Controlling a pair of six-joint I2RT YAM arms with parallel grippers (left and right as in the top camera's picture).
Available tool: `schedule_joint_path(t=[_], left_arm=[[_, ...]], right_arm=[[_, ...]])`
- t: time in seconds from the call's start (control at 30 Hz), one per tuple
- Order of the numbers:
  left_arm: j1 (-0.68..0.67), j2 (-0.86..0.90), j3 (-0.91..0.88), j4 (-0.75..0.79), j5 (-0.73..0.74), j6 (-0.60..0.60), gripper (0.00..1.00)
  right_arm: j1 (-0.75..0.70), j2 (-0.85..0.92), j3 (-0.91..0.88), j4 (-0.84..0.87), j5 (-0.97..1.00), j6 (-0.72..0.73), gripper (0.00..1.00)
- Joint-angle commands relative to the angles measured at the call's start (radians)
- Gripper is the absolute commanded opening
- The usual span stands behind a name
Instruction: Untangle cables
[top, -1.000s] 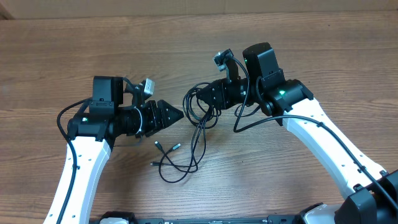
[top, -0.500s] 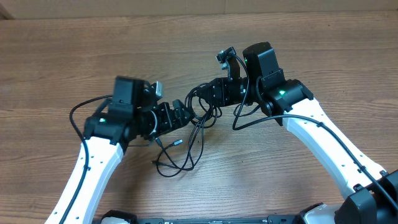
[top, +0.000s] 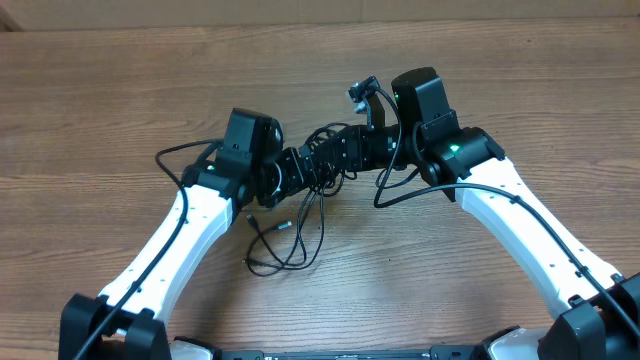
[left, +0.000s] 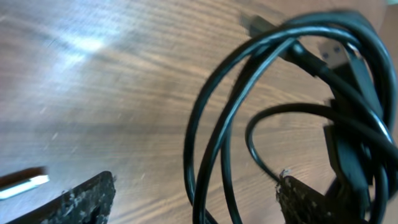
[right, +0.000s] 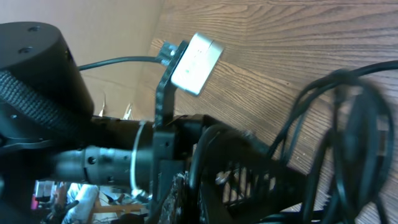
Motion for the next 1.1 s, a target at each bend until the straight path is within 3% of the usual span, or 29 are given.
schedule_joint_path(t=[0.0, 0.13, 0.17, 0.33, 0.47, 0.53, 0.63, 0.73, 0.87, 1.07], left_arm=[[-0.021, 0.048, 0.019, 0.073, -0.008, -0.047, 0.75], [-0.04, 0.079, 0.019, 0.118, -0.007, -0.047, 0.14], [-0.04, 0.082, 0.019, 0.115, -0.011, -0.043, 0.04], [-0.006, 0.079, 0.02, 0.043, -0.064, 0.042, 0.04], [0.06, 0.076, 0.02, -0.035, -0.055, 0.056, 0.04], [0.089, 0.076, 0.02, -0.055, -0.025, 0.081, 0.04], [0.107, 0.075, 0.02, -0.055, 0.021, 0.174, 0.04], [0.1, 0.075, 0.02, -0.055, -0.04, 0.312, 0.04], [0.054, 0.076, 0.019, -0.057, -0.235, 0.339, 0.04], [-0.038, 0.087, 0.019, -0.042, -0.381, 0.312, 0.04]], right_arm=[[-0.001, -0.006, 0.002, 0.011, -0.06, 0.058, 0.04], [-0.002, -0.006, 0.002, 0.015, -0.062, 0.12, 0.04], [-0.004, -0.006, 0.002, 0.018, -0.062, 0.119, 0.04], [-0.034, -0.006, 0.002, -0.006, 0.029, 0.118, 0.04], [-0.05, -0.006, 0.002, -0.102, 0.254, 0.116, 0.04], [-0.049, -0.006, 0.002, -0.144, 0.328, 0.116, 0.11], [-0.027, -0.006, 0.001, -0.19, 0.34, 0.114, 0.36], [0.011, -0.006, -0.002, -0.22, 0.378, 0.031, 0.47], [0.047, -0.005, -0.005, -0.217, 0.469, 0.024, 0.54], [0.062, -0.005, -0.005, -0.216, 0.571, 0.024, 0.61]])
